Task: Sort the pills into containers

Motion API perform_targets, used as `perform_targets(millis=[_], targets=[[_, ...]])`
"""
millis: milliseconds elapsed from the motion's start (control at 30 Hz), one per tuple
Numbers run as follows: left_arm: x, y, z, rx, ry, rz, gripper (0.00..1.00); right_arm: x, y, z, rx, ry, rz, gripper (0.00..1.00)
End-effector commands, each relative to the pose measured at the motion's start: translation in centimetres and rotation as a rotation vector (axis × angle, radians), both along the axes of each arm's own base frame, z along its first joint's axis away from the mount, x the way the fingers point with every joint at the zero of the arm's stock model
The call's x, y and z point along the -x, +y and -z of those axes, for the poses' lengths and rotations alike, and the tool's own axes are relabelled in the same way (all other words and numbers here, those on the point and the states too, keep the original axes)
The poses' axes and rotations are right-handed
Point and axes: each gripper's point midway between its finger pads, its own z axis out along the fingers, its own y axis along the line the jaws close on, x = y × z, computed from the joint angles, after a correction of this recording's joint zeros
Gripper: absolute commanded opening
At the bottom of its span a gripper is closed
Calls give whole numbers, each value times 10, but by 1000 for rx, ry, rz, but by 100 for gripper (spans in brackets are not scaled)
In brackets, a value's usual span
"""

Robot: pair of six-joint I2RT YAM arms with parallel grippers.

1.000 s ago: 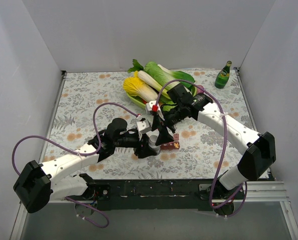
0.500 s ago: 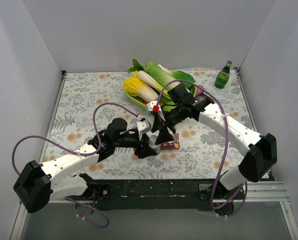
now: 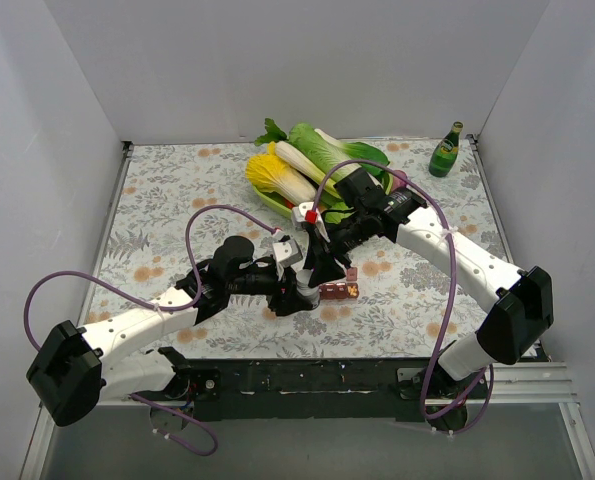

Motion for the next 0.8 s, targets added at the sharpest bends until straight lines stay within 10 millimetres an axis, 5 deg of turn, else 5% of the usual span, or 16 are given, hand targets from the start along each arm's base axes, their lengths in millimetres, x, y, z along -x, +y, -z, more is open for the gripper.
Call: perform_targets(millis=[0, 533, 767], targets=[[0, -7, -25, 57, -52, 29, 24, -1, 3, -15, -44, -28, -6, 48], [-1, -7, -26, 49, -54, 31, 24, -2, 4, -8, -19, 7, 15, 54], [-1, -7, -23, 42, -48, 33, 24, -2, 4, -12, -28, 3, 13, 42]])
